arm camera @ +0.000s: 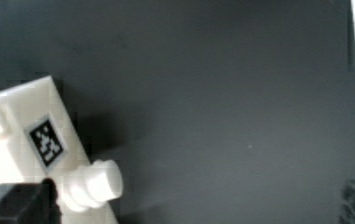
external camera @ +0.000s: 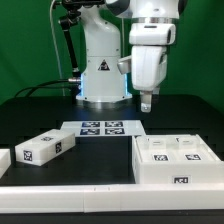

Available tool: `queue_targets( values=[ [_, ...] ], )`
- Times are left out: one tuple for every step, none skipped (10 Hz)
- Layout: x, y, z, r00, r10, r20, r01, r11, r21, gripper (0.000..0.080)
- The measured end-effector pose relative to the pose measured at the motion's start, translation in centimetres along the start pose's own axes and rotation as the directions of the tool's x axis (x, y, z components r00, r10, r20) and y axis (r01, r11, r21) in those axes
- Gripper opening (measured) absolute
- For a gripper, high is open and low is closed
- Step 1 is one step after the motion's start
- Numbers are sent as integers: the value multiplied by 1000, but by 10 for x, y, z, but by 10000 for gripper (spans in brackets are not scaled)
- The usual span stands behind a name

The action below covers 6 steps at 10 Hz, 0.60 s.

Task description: Assemble cabinet

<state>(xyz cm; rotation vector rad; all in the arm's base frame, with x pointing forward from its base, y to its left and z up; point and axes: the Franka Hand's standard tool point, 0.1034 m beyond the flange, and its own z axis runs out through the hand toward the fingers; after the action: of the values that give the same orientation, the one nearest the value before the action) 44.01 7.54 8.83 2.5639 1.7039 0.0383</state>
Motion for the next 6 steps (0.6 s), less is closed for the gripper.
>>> queue_targets(
  values=[
    [0, 0, 0, 996, 93, -1, -93, 996, 0, 796],
    [1, -1, 0, 964, 266, -2, -266, 964, -1, 796],
    [3, -2, 0, 922, 387, -2, -387, 922, -2, 796],
    [3, -3, 2, 899, 438, 0, -438, 899, 2, 796],
    [2, -2, 5, 843, 537, 0, -537, 843, 11, 796],
    [2, -3, 5, 810, 587, 0, -586, 810, 19, 796]
  ],
)
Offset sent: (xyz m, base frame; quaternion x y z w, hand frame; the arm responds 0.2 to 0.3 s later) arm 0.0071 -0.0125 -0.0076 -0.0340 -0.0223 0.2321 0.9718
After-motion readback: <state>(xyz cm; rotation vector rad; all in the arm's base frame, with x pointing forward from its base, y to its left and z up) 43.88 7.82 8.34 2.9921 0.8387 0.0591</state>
